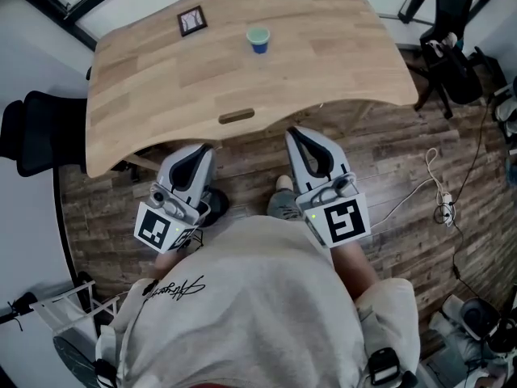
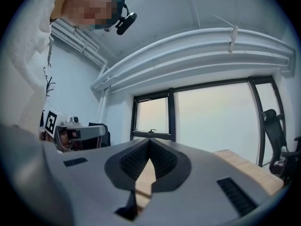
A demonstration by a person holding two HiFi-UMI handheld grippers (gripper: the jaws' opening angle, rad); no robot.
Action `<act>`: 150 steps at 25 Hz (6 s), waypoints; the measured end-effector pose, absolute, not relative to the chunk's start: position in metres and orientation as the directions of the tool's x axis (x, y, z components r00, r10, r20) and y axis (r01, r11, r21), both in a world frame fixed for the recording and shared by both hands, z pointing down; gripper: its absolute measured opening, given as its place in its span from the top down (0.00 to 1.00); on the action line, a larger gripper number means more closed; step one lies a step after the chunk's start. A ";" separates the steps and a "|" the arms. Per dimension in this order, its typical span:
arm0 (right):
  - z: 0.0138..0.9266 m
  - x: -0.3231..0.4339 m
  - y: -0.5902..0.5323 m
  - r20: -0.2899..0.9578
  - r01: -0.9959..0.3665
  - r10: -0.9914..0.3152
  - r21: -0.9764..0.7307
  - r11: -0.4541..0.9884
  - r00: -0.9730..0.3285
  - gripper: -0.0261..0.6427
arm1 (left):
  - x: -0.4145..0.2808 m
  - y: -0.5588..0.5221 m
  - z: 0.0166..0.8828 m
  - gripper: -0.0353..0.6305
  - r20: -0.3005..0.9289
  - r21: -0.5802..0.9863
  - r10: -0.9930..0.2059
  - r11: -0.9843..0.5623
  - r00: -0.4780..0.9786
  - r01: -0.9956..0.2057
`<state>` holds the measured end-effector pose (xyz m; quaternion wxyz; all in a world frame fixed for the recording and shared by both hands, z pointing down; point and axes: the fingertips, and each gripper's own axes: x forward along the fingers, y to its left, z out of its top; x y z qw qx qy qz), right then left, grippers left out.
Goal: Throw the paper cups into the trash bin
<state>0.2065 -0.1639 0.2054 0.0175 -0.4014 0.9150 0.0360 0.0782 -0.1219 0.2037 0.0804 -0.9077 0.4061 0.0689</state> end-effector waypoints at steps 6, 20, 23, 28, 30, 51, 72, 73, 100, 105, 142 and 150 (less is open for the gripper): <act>0.205 0.207 -0.205 -0.055 -0.726 -0.724 0.050 0.686 -0.688 0.94 | 0.077 -0.161 0.200 0.94 -0.198 -0.084 -0.743 -0.637 0.640 -0.766; 0.209 0.205 -0.296 -0.038 -0.669 -0.667 0.028 0.743 -0.744 0.94 | 0.079 -0.243 0.199 0.94 -0.192 -0.072 -0.794 -0.575 0.577 -0.815; 0.209 0.207 -0.313 -0.048 -0.659 -0.657 0.036 0.751 -0.752 0.94 | 0.082 -0.257 0.199 0.94 -0.192 -0.072 -0.803 -0.563 0.565 -0.824; 0.214 0.210 -0.335 -0.053 -0.640 -0.638 0.029 0.768 -0.768 0.94 | 0.087 -0.277 0.200 0.94 -0.200 -0.076 -0.819 -0.534 0.537 -0.842; 0.218 0.212 -0.343 -0.046 -0.633 -0.631 0.027 0.774 -0.774 0.94 | 0.088 -0.284 0.200 0.94 -0.204 -0.075 -0.827 -0.520 0.524 -0.851; 0.253 0.195 -0.365 0.029 -0.592 -0.591 -0.009 0.806 -0.806 0.94 | 0.078 -0.295 0.215 0.94 -0.194 -0.055 -0.842 -0.502 0.503 -0.863; 0.321 0.175 -0.412 0.117 -0.576 -0.569 -0.034 0.817 -0.814 0.83 | 0.059 -0.293 0.257 0.94 -0.142 0.000 -0.892 -0.433 0.429 -0.901; 0.324 0.173 -0.417 0.110 -0.579 -0.573 -0.029 0.815 -0.812 0.81 | 0.058 -0.295 0.258 0.94 -0.142 0.000 -0.894 -0.430 0.426 -0.903; 0.431 0.140 -0.502 0.310 -0.622 -0.578 -0.061 0.780 -0.755 0.56 | 0.040 -0.304 0.276 0.94 -0.084 0.012 -0.924 -0.374 0.372 -0.927; 0.449 0.133 -0.512 0.354 -0.619 -0.564 -0.057 0.784 -0.746 0.54 | 0.037 -0.306 0.278 0.94 -0.078 0.024 -0.933 -0.355 0.352 -0.934; 0.498 0.101 -0.564 0.449 -0.645 -0.560 -0.048 0.763 -0.696 0.52 | 0.012 -0.303 0.295 0.94 -0.034 0.049 -0.962 -0.274 0.273 -0.960; 0.501 0.100 -0.569 0.447 -0.647 -0.552 -0.082 0.758 -0.704 0.52 | 0.011 -0.303 0.294 0.94 -0.033 0.046 -0.962 -0.272 0.271 -0.961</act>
